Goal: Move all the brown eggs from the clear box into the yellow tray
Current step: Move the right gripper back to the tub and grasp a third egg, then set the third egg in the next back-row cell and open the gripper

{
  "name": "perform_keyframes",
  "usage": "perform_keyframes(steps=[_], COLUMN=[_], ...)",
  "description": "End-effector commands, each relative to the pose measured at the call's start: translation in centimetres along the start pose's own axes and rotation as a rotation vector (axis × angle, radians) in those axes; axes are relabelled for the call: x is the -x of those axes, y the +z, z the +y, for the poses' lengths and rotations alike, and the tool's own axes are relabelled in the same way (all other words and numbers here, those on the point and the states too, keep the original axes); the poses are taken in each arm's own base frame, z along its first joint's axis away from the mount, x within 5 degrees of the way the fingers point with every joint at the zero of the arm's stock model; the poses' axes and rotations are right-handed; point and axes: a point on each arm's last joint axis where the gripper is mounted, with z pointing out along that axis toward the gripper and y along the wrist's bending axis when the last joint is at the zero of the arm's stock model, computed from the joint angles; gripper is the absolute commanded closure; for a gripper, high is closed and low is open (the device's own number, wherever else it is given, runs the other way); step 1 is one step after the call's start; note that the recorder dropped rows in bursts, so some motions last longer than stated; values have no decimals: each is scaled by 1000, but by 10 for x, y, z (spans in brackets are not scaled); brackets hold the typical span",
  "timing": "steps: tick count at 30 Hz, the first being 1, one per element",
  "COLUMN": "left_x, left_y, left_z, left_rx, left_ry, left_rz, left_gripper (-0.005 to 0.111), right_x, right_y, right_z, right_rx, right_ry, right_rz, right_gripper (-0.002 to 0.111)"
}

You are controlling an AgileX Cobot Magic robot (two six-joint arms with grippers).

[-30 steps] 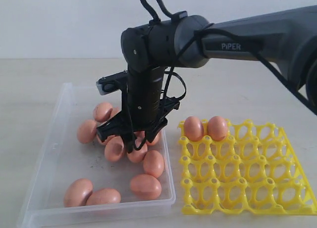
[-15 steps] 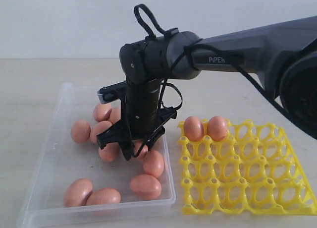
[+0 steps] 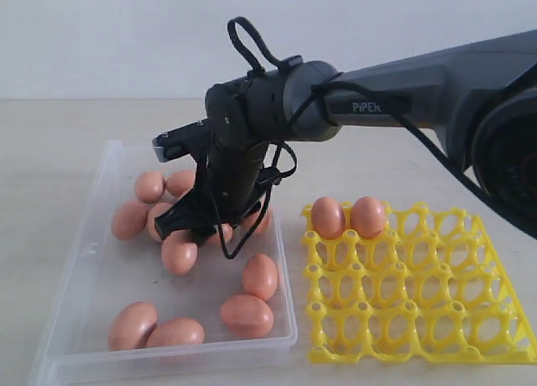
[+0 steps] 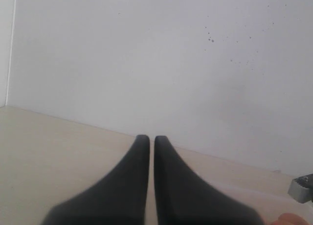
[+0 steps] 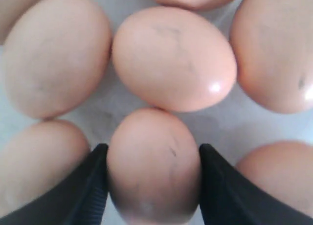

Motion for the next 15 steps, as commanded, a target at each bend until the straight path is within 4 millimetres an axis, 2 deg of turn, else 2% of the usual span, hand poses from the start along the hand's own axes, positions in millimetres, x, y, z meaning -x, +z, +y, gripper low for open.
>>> perform_keyframes(steps=[1,5,7,10,11,12,15], left_x=[1,1,1,1,1,1,1], left_y=[0,0,0,0,0,0,0], left_z=[0,0,0,0,0,0,0], left_rx=[-5,-5,-5,-5,-5,-5,-5], left_ry=[4,4,4,4,4,4,4], left_rz=[-5,-5,-5,-5,-5,-5,-5], left_gripper=[103,103,103,103,103,103,103], right_x=[-8,-40,-66,-104,-118,-132,-152], right_y=[6,-17,-34,-45,-47,-47,-52], right_z=[-1,-2,-8,-15,-17,-22,-31], right_rx=[-10,-20,-19,16,25,0,-47], right_ry=[-41,-70,-43,15,36,72,100], right_rz=[-277,-668,-942,-1200,-1235,-1200,-1162], right_gripper=[108,108,108,108,108,108,108])
